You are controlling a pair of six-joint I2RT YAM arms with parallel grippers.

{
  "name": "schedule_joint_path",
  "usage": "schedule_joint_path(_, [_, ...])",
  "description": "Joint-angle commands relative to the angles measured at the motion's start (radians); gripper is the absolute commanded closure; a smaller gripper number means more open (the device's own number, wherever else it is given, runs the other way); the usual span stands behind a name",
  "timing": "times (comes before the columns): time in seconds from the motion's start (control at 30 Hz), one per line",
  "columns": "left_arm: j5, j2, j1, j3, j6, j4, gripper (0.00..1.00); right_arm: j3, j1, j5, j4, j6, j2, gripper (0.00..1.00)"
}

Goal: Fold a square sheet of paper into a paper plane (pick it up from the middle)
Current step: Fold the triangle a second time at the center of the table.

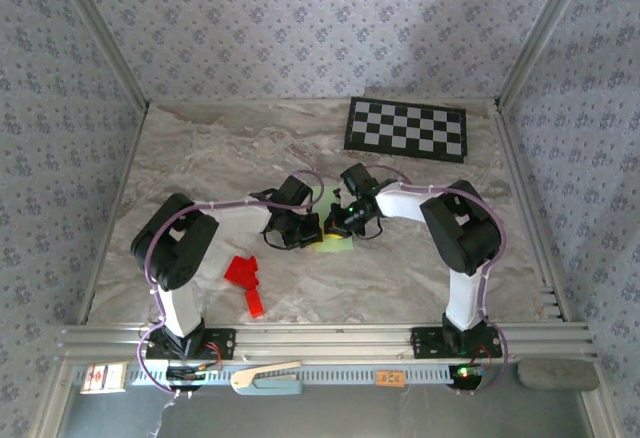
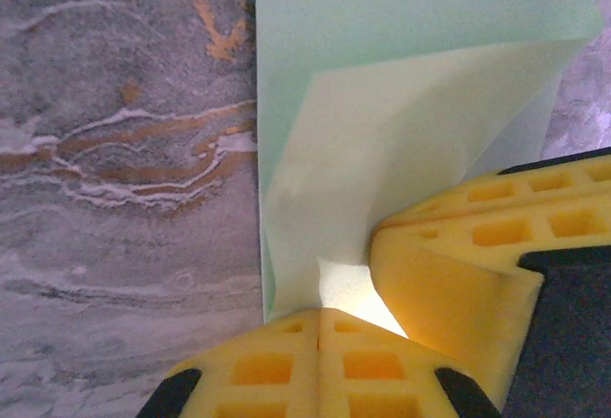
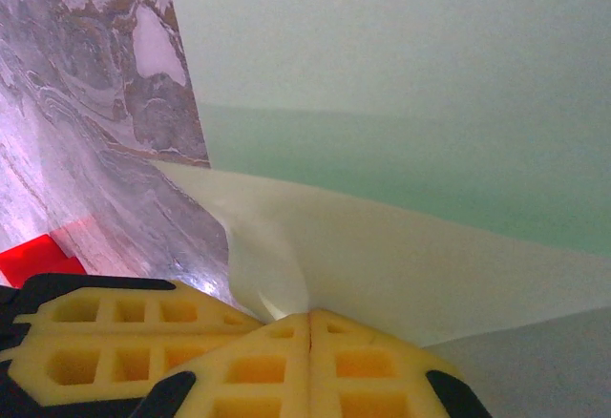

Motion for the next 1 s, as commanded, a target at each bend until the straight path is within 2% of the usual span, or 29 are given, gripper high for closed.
schedule_joint_path(0.0, [-0.039, 0.024, 0.002, -0.010, -0.013, -0.042, 1.00, 0.008, 0.010, -0.019, -0.036, -0.024, 0.019, 0.94])
schedule_joint_path(0.47, [-0.067, 0.030, 0.003, -0.016, -0.029, -0.139, 1.00, -0.003, -0.031, 0.048, -0.044, -0.109, 0.042, 0.95])
schedule_joint_path(0.97, [-0.065, 0.039, 0.004, -0.023, -0.023, -0.182, 1.00, 0.000, -0.211, 0.047, -0.016, -0.103, 0.063, 0.95])
